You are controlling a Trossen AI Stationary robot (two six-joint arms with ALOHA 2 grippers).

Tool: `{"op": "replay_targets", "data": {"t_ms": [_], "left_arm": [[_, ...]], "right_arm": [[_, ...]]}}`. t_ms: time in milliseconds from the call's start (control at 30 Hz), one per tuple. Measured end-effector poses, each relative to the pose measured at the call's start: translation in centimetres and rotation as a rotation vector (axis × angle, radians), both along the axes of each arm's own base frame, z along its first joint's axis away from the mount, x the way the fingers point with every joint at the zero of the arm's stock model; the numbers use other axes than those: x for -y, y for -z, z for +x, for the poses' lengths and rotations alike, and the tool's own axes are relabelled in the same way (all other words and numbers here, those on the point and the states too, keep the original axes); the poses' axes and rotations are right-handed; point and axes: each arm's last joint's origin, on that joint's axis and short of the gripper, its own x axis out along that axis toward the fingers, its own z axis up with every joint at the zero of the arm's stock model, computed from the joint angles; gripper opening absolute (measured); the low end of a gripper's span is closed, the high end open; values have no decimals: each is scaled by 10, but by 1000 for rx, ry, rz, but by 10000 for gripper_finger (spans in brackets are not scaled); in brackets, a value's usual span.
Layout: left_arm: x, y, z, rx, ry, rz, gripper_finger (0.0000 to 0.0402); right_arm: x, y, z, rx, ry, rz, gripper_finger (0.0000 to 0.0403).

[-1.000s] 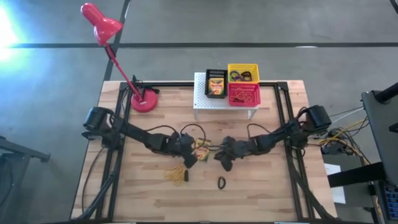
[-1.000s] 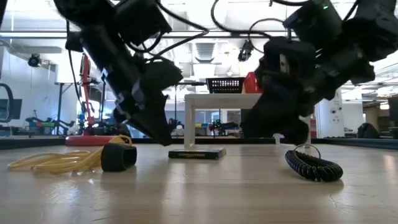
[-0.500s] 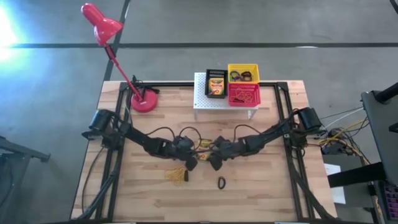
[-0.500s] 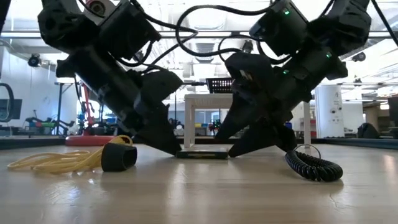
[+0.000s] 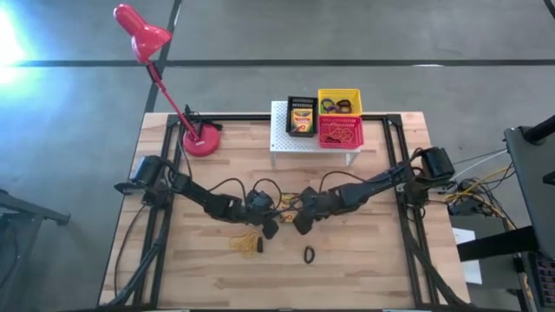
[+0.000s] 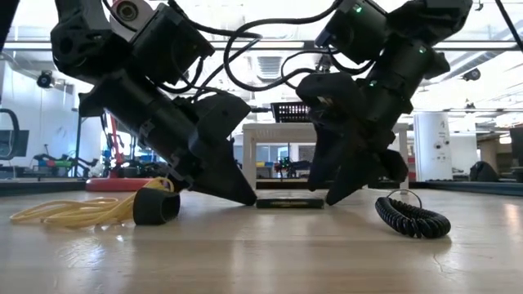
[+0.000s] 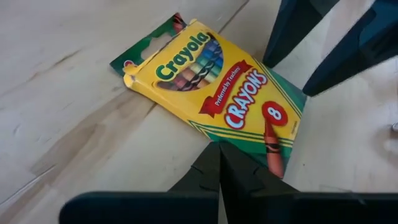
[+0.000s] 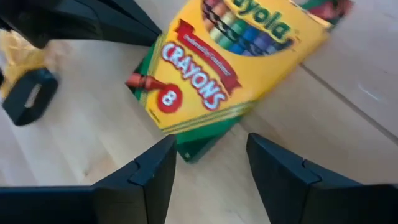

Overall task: Pick & Place Office Desk Supplies
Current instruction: Put the crayon box into the black basket on the shelf

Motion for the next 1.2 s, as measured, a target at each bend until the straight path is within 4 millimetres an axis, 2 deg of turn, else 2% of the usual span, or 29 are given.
{"op": "replay_targets", "data": {"t_ms": [267,433,667,867,1000,1200], "left_arm": [[1,0,0,8,5,0,3],[1,-1,2,29,8,-3,3],[2,0,4,39,13,11,3],[2,0,4,37,4,21,3],[2,0,4,39,0,24,3],[2,-2,6,62,-9,25,3]], "right_arm": [[4,7,-4,-10,62,-18,194],[7,14,2,78,82,-4,194],[11,24,5,84,98,-2,194],[9,21,7,124,86,-39,192],[4,16,5,135,71,-80,171],[-5,13,1,129,47,-136,115]]}}
